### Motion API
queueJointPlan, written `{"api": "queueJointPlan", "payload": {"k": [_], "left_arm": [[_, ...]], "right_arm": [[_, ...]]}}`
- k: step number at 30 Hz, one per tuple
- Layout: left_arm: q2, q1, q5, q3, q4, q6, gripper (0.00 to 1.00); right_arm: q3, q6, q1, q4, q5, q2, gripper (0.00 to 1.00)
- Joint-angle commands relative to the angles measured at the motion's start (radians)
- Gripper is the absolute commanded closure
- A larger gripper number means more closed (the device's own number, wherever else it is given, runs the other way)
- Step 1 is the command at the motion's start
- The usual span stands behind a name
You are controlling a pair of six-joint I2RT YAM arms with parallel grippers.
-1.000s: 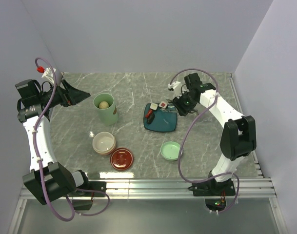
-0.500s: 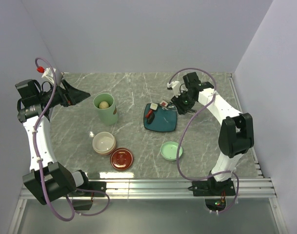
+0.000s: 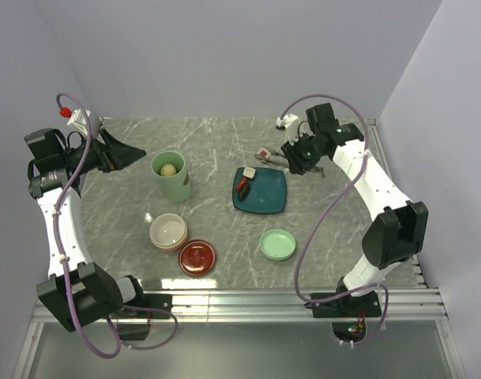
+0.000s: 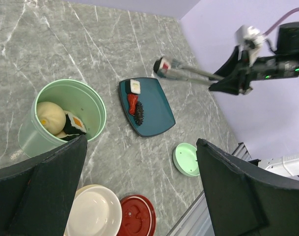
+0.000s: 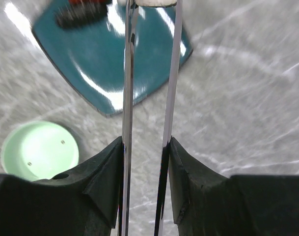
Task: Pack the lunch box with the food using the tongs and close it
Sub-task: Pick up the food using the clamp, then place the food into the lunch box
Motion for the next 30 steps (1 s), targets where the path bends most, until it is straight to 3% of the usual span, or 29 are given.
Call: {"api": "queueJointPlan", "payload": {"k": [1,12,19,30], "left_arm": [[-0.021,0.005,0.021,-0.006,0.034,-0.005,0.01],[-0.031,0.004,0.009,-0.015,0.038,-0.014,0.01],[-0.037,0.004,-0.008,-0.026,0.06,-0.034,0.01],[-0.029,0.004,-0.013,-0.039,0.067,-0.04,0.01]], "right_arm": [[0.134,0.038,0.039,-0.036,-0.074,-0.066,0.6],[0.469,0.128,0.289,-0.086,-0.105,0.071,0.6],[0.53,0.173,0.397,-0.051,-0.116,0.181,0.59],[0.602,0.217,0.465,-0.02,-0.122,0.275,0.59]]}}
